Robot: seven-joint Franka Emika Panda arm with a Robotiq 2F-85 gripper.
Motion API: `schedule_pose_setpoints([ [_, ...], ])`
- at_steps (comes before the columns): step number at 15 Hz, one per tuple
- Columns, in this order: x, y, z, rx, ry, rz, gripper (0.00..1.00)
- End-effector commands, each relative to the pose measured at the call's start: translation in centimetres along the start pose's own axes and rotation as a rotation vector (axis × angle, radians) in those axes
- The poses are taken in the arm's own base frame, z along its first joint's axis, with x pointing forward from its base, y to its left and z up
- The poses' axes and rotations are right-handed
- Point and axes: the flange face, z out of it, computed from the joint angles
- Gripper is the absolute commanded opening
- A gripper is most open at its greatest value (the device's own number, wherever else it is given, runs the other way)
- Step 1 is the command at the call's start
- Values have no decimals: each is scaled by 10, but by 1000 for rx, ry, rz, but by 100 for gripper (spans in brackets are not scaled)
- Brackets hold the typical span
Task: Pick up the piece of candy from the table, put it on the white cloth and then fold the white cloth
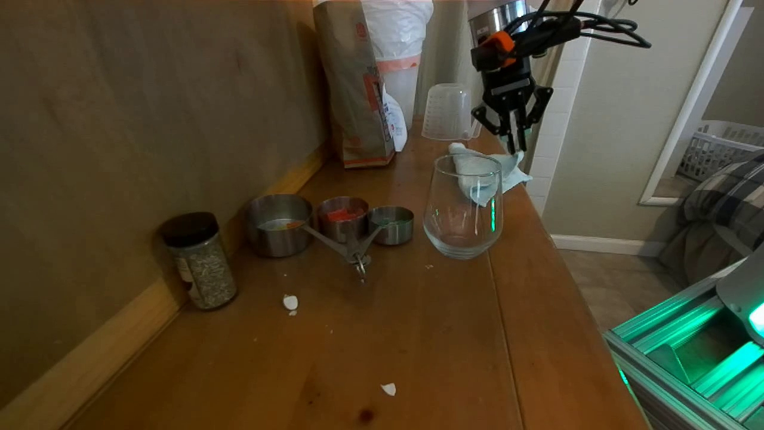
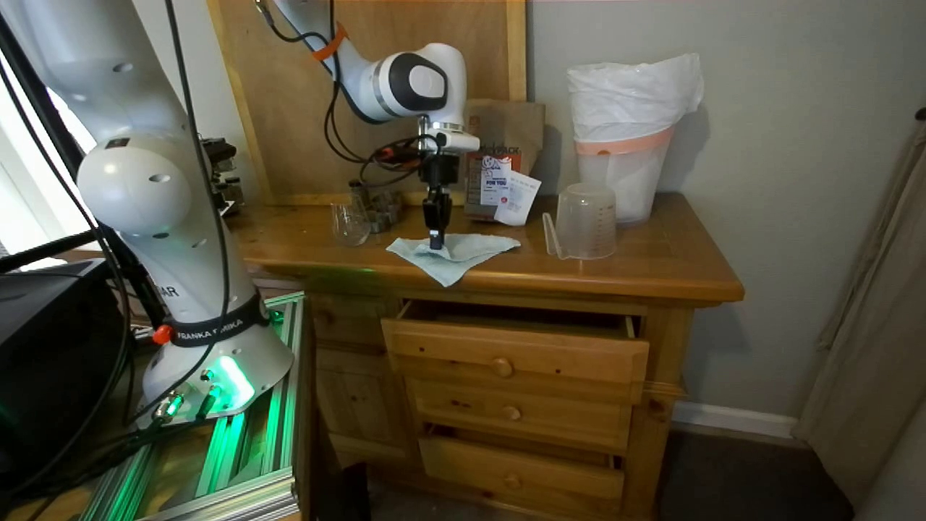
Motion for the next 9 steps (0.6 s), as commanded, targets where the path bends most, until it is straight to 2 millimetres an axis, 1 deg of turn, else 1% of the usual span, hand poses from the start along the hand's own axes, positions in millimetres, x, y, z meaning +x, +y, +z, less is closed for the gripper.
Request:
schedule_pose_setpoints([
  [1, 1, 5, -5, -3, 30, -6, 49],
  [6, 5, 7, -14, -4, 48, -6, 84],
  [8, 6, 8, -21, 1, 59, -3, 98],
  [9, 8, 11, -26, -3, 70, 1, 100],
])
